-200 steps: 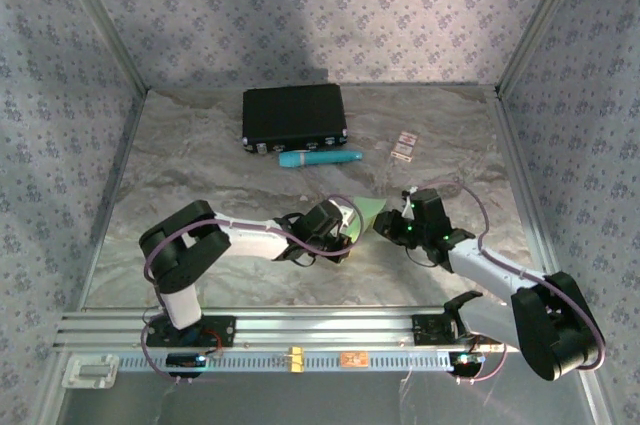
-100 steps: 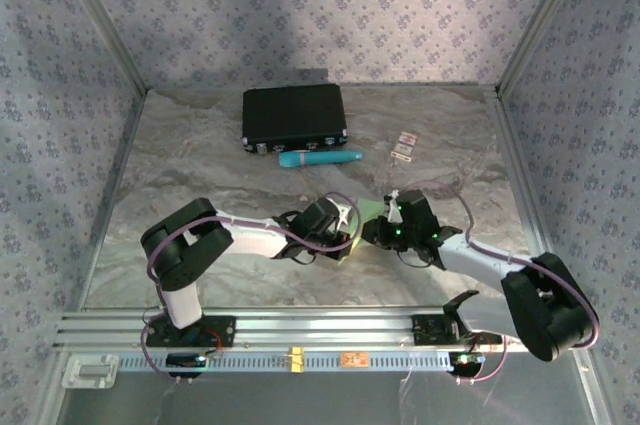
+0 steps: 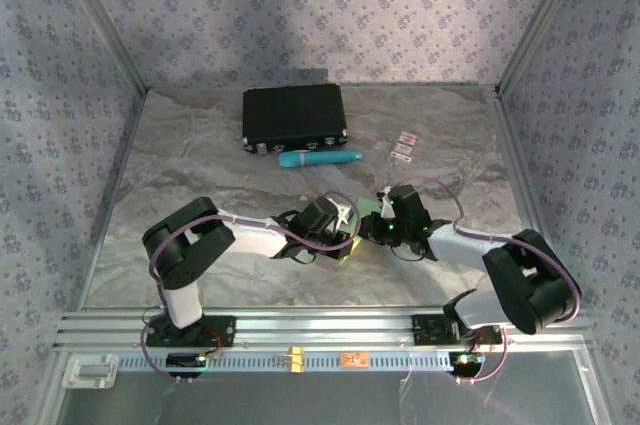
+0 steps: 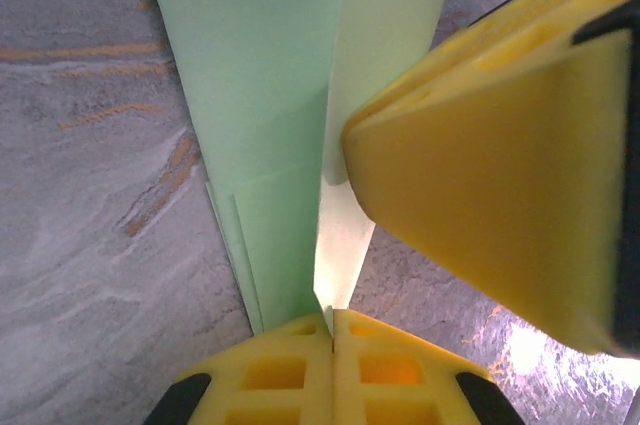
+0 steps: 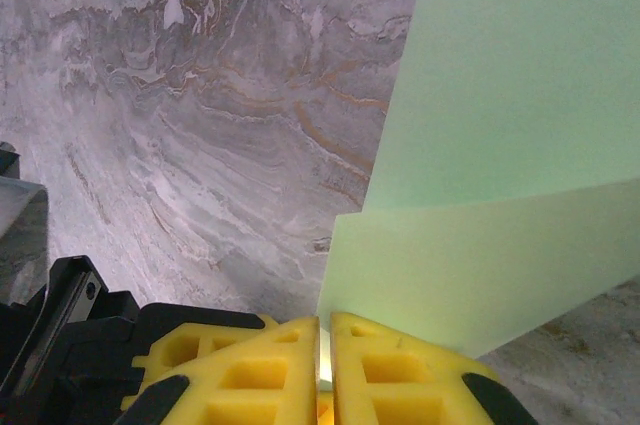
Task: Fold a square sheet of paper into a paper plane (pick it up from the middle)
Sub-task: Fold the wing for the fifth time at the center of the table.
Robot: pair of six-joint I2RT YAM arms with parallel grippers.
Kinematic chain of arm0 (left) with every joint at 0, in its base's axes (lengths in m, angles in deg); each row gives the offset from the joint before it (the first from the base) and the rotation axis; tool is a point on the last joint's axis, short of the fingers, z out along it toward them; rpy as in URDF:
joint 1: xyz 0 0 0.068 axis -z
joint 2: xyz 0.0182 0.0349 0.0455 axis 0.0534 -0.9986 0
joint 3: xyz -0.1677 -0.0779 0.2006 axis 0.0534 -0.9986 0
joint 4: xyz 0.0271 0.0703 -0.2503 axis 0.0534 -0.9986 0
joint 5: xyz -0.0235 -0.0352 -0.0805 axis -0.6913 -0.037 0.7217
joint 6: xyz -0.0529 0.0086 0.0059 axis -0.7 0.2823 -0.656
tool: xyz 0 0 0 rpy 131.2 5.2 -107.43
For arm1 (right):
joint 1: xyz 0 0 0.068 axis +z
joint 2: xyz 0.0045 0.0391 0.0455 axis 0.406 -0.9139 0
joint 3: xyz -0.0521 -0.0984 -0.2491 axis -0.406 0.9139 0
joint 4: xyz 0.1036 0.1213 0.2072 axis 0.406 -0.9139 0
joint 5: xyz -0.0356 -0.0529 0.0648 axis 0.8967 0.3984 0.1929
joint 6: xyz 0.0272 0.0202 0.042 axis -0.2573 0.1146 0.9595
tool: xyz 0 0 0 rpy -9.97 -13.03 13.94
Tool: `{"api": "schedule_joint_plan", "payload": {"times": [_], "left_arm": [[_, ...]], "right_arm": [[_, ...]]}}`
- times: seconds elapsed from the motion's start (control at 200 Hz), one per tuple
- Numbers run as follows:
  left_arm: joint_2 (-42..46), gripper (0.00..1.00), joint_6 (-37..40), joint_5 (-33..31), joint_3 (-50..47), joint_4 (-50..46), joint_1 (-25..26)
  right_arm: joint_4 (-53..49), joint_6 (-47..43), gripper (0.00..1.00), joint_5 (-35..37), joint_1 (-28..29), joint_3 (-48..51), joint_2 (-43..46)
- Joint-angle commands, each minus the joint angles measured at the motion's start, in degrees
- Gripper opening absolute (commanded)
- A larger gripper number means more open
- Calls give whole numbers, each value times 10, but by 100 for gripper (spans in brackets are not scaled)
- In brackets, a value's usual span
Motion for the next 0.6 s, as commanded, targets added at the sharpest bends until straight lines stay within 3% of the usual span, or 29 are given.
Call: {"api": "schedule_joint_plan", "payload": {"times": [0.0, 0.595], "left_arm": [[-11, 0, -1, 13, -10, 3, -5], [-13, 0, -12, 21, -30, 18, -10]], "right_arm": [[7, 2, 12, 19, -6, -10, -11], [42, -6, 12, 4, -31, -19, -59]]}}
